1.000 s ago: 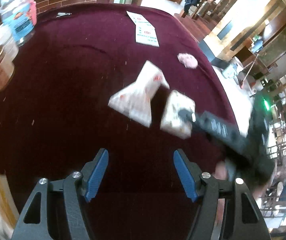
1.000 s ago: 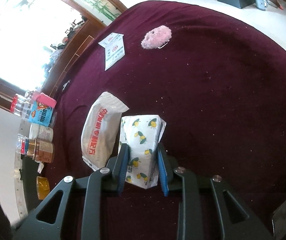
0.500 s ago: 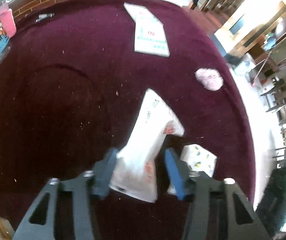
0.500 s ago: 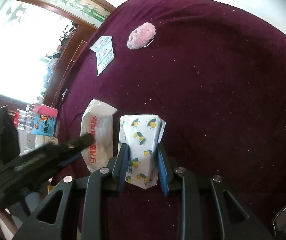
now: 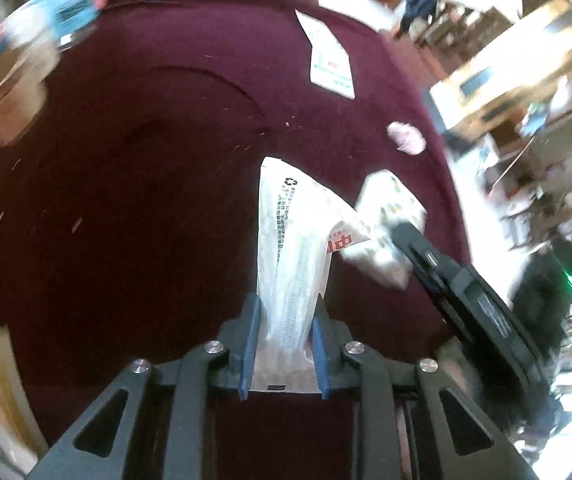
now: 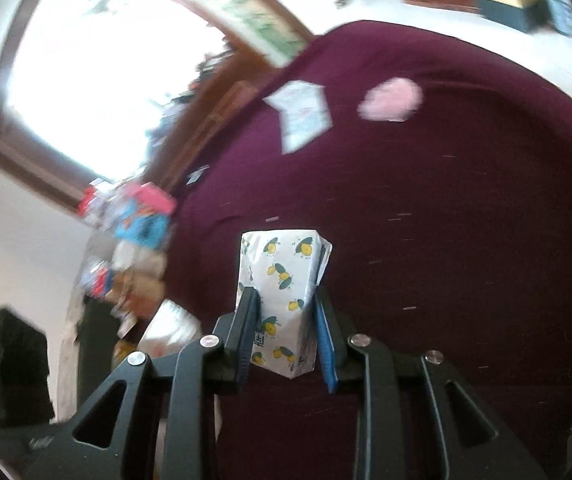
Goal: Organize soft objects
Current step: 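Carry the lemon-print packet and white bag over the tray with both grippers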
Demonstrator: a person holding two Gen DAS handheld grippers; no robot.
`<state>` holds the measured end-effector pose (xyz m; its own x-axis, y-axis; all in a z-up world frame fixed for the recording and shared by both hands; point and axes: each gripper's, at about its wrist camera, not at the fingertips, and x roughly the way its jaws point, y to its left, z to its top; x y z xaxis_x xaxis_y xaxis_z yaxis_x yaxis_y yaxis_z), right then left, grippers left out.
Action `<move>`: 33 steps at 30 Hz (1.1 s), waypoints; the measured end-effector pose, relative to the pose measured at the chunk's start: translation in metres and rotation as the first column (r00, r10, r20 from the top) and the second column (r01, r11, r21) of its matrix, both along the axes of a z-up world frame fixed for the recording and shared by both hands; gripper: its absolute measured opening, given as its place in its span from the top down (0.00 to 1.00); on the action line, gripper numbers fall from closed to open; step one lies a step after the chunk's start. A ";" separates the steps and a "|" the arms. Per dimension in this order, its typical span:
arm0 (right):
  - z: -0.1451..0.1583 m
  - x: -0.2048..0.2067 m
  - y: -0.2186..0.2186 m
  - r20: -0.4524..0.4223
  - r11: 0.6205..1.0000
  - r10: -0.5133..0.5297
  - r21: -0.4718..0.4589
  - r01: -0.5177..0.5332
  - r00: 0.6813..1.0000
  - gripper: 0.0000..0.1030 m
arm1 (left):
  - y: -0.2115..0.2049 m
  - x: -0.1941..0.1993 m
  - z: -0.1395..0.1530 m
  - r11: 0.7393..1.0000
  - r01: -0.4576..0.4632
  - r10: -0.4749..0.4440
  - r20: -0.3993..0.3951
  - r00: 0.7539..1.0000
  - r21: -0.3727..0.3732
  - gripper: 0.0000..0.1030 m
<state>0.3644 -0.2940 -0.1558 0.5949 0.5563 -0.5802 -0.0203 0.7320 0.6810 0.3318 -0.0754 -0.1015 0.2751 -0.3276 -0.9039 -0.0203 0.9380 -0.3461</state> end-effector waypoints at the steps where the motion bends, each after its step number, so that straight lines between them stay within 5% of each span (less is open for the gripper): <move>1: 0.004 0.000 0.006 0.022 1.000 0.024 -0.003 -0.024 0.999 0.74 | 0.009 -0.017 0.007 1.000 -0.017 0.017 0.017 1.000 -0.023 0.77; 5: 0.013 -0.008 0.037 0.093 0.987 0.161 -0.015 -0.161 0.983 0.74 | 0.040 -0.096 0.029 0.995 -0.066 0.074 0.107 0.991 -0.079 0.77; 10: 0.023 -0.030 0.090 0.167 0.930 0.367 -0.089 -0.357 0.915 0.74 | 0.098 -0.180 0.052 0.968 -0.160 0.193 0.163 0.968 -0.195 0.77; 18: 0.027 -0.061 0.141 0.217 0.844 0.537 -0.130 -0.521 0.815 0.74 | 0.199 -0.269 0.086 0.918 -0.373 0.396 0.267 0.879 -0.132 0.77; 26: 0.057 -0.123 0.227 0.224 0.727 0.680 -0.086 -0.681 0.698 0.73 | 0.257 -0.258 0.045 0.871 -0.478 0.492 0.233 0.839 -0.116 0.77; 29: 0.064 -0.142 0.273 0.202 0.677 0.734 -0.140 -0.722 0.649 0.73 | 0.264 -0.251 0.031 0.860 -0.490 0.510 0.233 0.828 -0.142 0.76; 33: 0.056 -0.142 0.320 0.147 0.657 0.754 -0.203 -0.727 0.640 0.72 | 0.279 -0.254 0.020 0.827 -0.546 0.562 0.213 0.799 -0.134 0.76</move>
<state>0.2223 0.0260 -0.1000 0.1213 0.8002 -0.5873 -0.7145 0.4811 0.5080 0.0781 0.2039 -0.0811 0.6257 -0.1084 -0.7725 -0.4411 0.7676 -0.4650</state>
